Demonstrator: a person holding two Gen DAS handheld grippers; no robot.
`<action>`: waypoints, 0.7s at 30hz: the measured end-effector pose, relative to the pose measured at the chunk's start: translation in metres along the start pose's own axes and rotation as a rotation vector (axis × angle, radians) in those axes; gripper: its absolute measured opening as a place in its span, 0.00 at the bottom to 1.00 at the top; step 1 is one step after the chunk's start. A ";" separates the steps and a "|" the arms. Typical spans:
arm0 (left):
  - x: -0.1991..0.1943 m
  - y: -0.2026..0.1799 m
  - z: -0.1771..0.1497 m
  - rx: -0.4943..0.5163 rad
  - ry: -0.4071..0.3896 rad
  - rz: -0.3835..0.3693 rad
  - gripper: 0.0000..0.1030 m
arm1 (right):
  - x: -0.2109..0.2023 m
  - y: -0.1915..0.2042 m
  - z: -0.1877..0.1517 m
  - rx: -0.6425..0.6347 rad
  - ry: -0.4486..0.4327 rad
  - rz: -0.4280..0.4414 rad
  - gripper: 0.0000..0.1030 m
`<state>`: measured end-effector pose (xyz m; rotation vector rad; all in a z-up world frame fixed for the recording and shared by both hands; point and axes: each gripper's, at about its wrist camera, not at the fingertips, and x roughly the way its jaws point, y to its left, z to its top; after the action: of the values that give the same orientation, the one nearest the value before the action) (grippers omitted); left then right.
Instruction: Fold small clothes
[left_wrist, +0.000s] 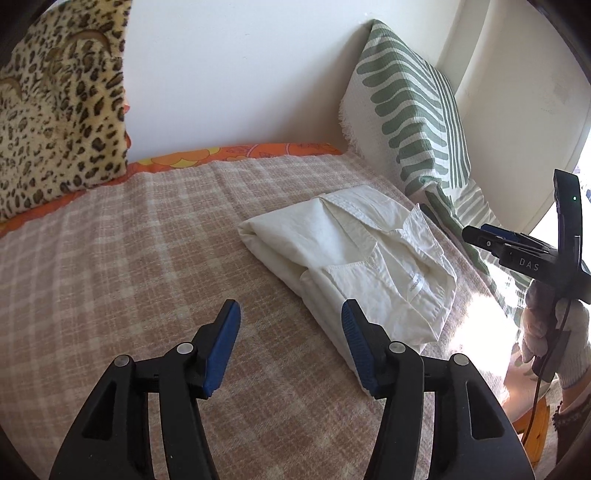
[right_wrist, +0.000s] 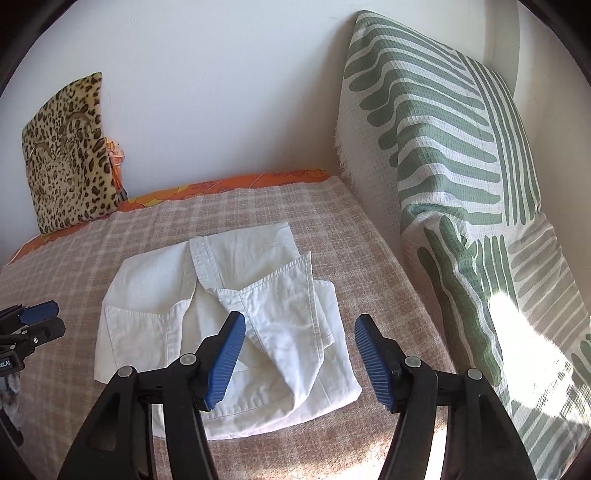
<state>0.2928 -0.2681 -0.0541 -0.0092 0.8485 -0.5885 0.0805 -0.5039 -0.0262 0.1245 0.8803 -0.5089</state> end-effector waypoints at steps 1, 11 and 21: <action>-0.007 -0.002 -0.002 0.006 -0.010 0.003 0.59 | -0.007 0.004 0.000 0.000 -0.013 0.003 0.68; -0.085 -0.026 -0.023 0.106 -0.156 0.004 0.77 | -0.066 0.047 -0.026 -0.031 -0.090 0.029 0.82; -0.123 -0.045 -0.040 0.150 -0.234 0.067 0.80 | -0.112 0.072 -0.055 -0.058 -0.166 -0.006 0.86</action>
<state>0.1794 -0.2365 0.0160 0.0848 0.5748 -0.5743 0.0172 -0.3824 0.0169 0.0266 0.7320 -0.4915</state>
